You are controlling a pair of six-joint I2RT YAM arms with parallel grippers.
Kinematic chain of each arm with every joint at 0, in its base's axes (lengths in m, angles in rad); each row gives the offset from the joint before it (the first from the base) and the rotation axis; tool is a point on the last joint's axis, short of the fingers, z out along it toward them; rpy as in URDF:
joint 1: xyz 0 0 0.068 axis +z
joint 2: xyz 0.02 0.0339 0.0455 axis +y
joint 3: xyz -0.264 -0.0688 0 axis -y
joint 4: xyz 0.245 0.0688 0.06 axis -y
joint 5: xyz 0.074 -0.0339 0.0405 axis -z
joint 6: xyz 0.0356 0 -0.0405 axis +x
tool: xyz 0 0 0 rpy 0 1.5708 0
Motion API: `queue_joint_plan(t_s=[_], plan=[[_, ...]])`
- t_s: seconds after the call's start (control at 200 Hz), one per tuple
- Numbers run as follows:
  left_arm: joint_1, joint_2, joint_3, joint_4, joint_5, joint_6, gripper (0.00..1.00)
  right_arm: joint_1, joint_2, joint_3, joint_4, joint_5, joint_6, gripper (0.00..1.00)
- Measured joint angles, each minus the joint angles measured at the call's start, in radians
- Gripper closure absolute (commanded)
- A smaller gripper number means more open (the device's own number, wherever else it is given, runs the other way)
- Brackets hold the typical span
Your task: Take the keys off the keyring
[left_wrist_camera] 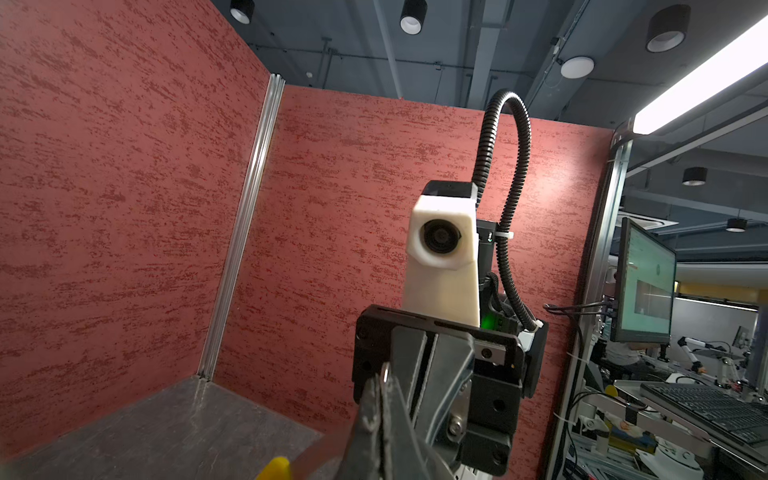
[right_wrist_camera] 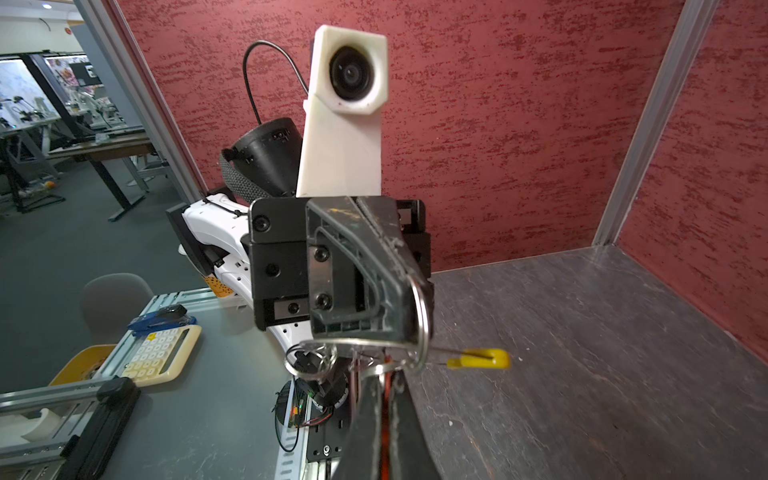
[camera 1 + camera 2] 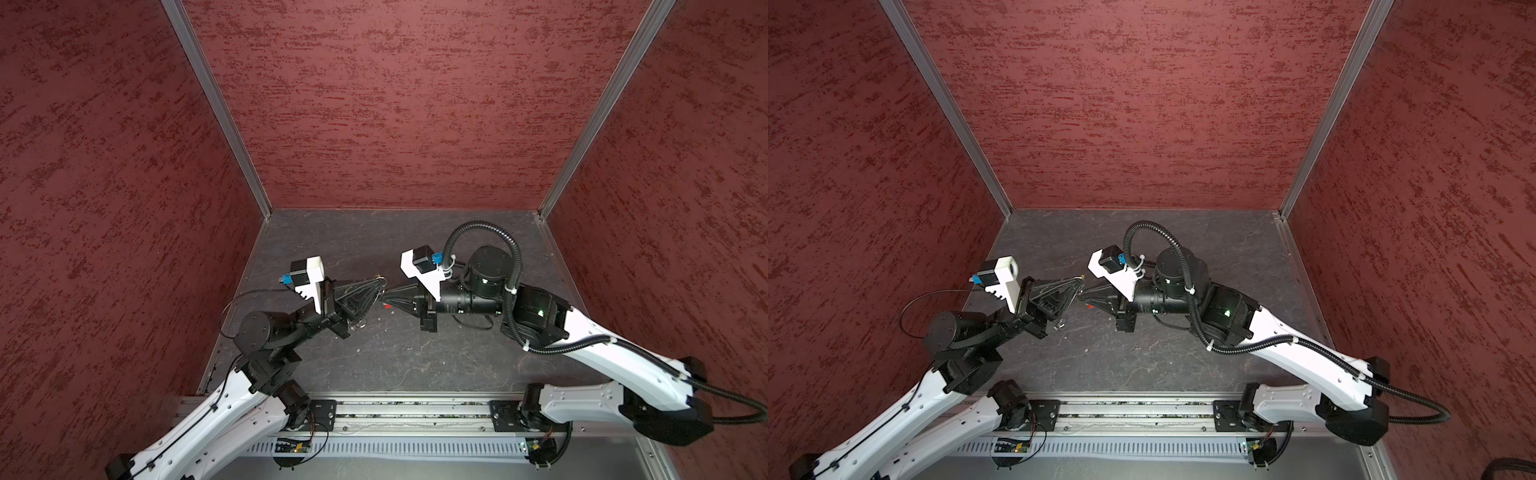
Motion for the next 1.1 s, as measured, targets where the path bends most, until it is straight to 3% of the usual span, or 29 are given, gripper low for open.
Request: queue_joint_plan(t_s=[0.215, 0.591, 0.792, 1.102], plan=[[0.011, -0.008, 0.0, 0.031, -0.016, -0.009, 1.0, -0.006, 0.075, 0.127, -0.093, -0.038, -0.037, 1.0], [0.008, 0.011, 0.0, -0.05, -0.001, -0.01, 1.0, -0.037, 0.044, 0.097, -0.172, -0.009, -0.07, 1.0], [0.013, -0.005, 0.0, -0.061, -0.001, -0.01, 1.0, -0.033, 0.13, 0.237, -0.312, -0.059, -0.113, 1.0], [0.009, -0.011, 0.0, -0.14, 0.026, -0.006, 1.0, -0.031, 0.052, 0.101, -0.255, -0.015, -0.098, 1.0]])
